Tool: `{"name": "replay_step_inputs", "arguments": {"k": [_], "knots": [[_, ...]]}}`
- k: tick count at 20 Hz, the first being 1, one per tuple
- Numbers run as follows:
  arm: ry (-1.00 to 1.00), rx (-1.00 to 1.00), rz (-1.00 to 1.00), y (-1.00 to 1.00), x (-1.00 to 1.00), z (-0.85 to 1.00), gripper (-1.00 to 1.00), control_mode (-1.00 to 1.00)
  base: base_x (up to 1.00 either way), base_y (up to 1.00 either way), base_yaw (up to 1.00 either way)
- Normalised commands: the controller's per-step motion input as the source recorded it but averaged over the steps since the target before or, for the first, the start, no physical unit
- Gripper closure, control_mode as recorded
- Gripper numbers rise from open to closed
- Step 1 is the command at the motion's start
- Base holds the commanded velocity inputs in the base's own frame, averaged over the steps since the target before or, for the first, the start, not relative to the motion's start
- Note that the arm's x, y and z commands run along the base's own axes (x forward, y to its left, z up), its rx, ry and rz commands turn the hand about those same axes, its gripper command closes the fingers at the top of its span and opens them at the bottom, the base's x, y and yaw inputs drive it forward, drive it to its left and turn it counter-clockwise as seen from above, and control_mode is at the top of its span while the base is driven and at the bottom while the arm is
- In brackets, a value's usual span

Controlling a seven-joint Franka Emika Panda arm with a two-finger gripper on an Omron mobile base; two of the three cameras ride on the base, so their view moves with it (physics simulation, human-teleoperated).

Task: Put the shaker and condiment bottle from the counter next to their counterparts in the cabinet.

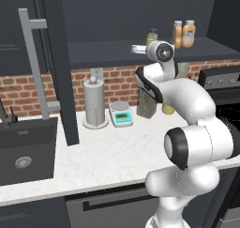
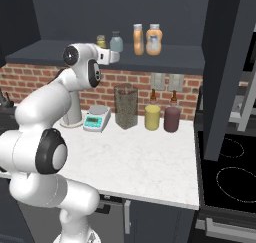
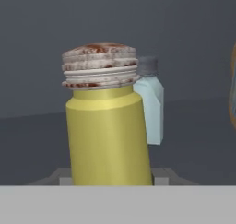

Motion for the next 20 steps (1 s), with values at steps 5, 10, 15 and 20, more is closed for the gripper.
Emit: {"name": "replay_step_inputs", "arguments": {"k": [5,10,15,20], "knots": [[0.00,-0.02,0.00,0.22,0.00,-0.25,-1.00,-1.00,0.00,0.00,0.00],[0.00,0.00,0.00,0.00,0.00,-0.07,-1.00,-1.00,0.00,0.00,0.00],[0.00,0.02,0.00,-0.07,0.00,0.00,-1.00,-1.00,0.00,0.00,0.00],[-0.04,0.02,0.00,-0.12,-0.08,0.00,-1.00,-1.00,0.00,0.00,0.00]]}}
